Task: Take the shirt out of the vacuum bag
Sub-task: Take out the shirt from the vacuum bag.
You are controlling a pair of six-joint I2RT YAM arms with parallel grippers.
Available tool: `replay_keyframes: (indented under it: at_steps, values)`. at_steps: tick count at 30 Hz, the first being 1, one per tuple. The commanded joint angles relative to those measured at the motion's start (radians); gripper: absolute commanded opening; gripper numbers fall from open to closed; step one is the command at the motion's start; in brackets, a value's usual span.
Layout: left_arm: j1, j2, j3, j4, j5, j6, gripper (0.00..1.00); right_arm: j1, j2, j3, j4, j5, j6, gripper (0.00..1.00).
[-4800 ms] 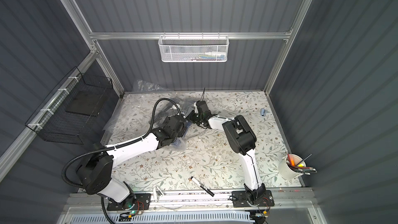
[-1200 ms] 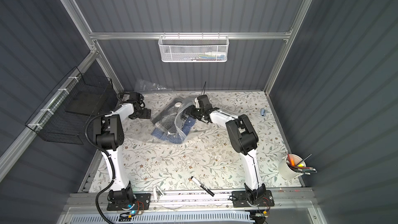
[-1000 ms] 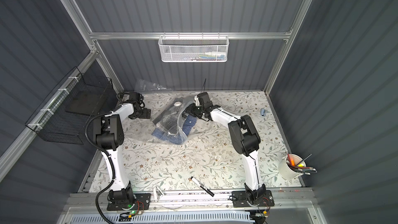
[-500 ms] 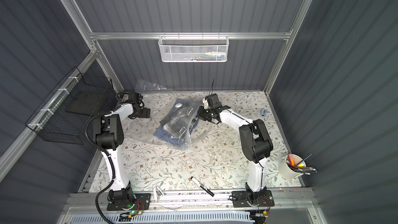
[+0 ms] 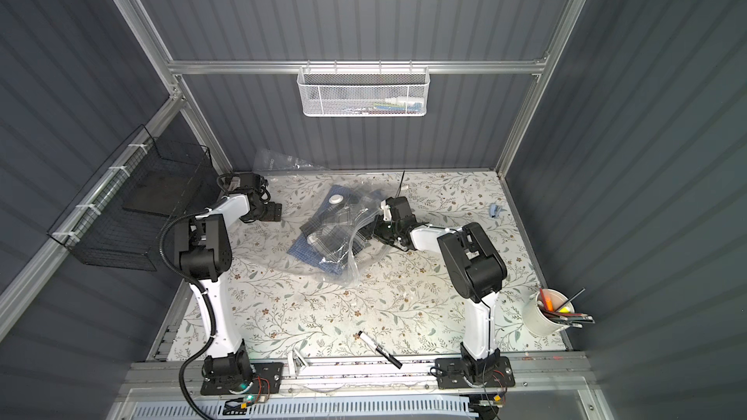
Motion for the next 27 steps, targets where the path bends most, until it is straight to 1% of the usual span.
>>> replay_keyframes:
  at_steps: [1,2,6,10,11,14,19,24,27]
  values:
    - [0.008,0.058,-0.006,-0.049,-0.006,0.017,0.95,0.020,0.034,-0.023,0.176,0.015,0.088,0.49]
    - [0.009,0.057,-0.007,-0.048,-0.004,0.016,0.95,0.023,0.034,-0.026,0.184,0.022,0.094,0.46]
    - [0.012,0.056,-0.009,-0.046,-0.001,0.014,0.95,0.022,-0.001,-0.059,0.190,0.050,0.110,0.23]
    - [0.014,0.051,-0.015,-0.041,0.000,0.011,0.94,0.008,-0.094,-0.070,0.062,0.068,0.061,0.02]
    - [0.015,0.051,-0.015,-0.040,0.000,0.009,0.95,0.001,-0.118,-0.062,0.018,0.068,0.042,0.00]
    - [0.015,0.051,-0.016,-0.039,0.003,0.007,0.94,-0.028,-0.172,-0.019,-0.123,0.059,-0.022,0.00]
    - [0.017,0.053,-0.016,-0.039,0.003,0.003,0.94,-0.095,-0.140,0.159,-0.443,-0.082,-0.194,0.00]
    - [0.019,0.051,-0.018,-0.035,0.003,0.001,0.94,-0.132,-0.144,0.216,-0.620,-0.116,-0.309,0.00]
    - [0.020,0.052,-0.016,-0.035,0.005,-0.001,0.94,-0.158,-0.169,0.203,-0.688,-0.135,-0.370,0.00]
